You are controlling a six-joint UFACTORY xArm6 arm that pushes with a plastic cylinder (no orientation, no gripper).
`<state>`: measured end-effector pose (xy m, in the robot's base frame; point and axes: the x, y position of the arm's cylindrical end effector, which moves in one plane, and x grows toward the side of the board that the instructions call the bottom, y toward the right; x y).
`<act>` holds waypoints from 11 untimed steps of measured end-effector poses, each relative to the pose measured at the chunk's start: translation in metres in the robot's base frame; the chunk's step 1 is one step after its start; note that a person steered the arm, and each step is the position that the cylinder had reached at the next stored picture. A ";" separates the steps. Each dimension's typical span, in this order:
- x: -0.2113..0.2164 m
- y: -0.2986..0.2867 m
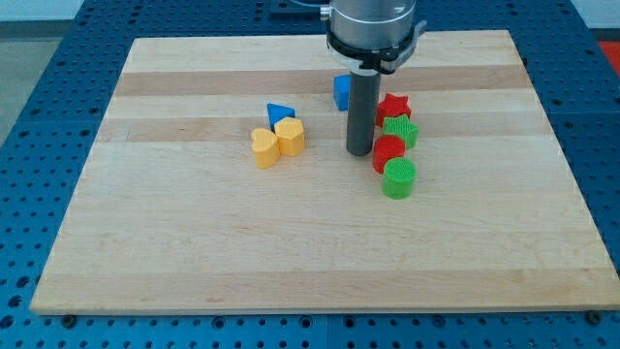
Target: Move the blue cube upwards
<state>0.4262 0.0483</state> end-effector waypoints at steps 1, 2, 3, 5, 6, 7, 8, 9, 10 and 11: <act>0.003 -0.010; 0.003 -0.010; -0.016 -0.014; -0.109 -0.016; -0.119 -0.016; -0.119 -0.016; -0.119 -0.037; -0.119 -0.037; -0.106 -0.055; -0.099 -0.076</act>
